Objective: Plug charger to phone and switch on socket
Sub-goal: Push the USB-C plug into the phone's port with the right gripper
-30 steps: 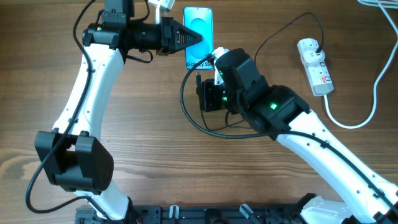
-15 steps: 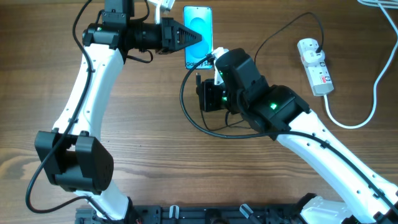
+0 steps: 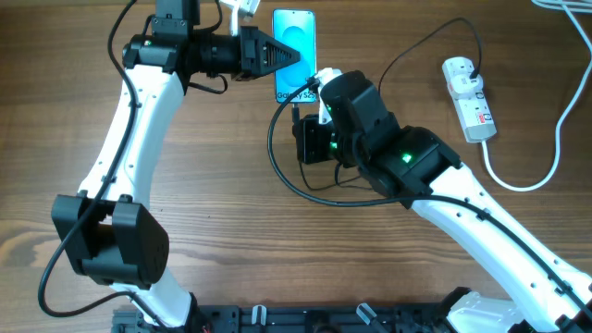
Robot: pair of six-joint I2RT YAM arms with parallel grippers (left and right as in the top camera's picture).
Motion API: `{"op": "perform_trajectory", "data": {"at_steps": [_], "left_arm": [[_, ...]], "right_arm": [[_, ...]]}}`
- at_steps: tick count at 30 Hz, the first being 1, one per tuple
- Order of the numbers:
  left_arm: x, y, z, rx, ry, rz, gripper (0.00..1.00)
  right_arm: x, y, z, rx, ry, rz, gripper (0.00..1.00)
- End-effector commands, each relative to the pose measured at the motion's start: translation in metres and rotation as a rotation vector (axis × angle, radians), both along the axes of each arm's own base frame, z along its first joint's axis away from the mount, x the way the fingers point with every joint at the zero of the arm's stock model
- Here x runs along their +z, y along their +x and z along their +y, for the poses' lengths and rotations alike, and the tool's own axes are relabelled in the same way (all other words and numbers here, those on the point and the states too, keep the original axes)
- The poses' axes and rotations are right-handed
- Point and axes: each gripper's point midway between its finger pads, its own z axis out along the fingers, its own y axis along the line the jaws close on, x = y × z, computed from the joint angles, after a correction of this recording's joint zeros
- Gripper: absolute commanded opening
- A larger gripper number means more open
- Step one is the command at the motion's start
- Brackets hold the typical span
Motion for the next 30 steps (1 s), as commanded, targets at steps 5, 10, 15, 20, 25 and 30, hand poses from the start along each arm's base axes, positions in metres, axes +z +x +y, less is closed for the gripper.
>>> {"op": "perform_trajectory", "data": {"at_steps": [5, 10, 15, 20, 25, 30], "left_arm": [[0.007, -0.003, -0.001, -0.018, -0.011, -0.035, 0.04], [0.007, -0.003, -0.001, -0.018, -0.011, -0.031, 0.04], [0.007, -0.003, -0.001, -0.019, -0.010, -0.032, 0.04], [0.007, -0.003, -0.001, -0.019, -0.010, -0.031, 0.04], [0.006, -0.004, -0.001, -0.019, -0.009, -0.025, 0.04], [0.006, -0.004, -0.001, -0.019, -0.009, -0.024, 0.04]], "right_arm": [[0.004, 0.003, 0.000, 0.019, -0.028, -0.047, 0.04], [0.003, 0.006, -0.003, 0.006, -0.044, -0.059, 0.04], [0.003, 0.007, -0.004, 0.000, -0.051, -0.065, 0.04], [0.004, 0.008, -0.004, -0.001, -0.048, -0.067, 0.05], [0.009, 0.011, -0.001, -0.015, -0.021, -0.077, 0.04], [0.012, 0.013, 0.001, -0.015, -0.010, -0.091, 0.04]]}}
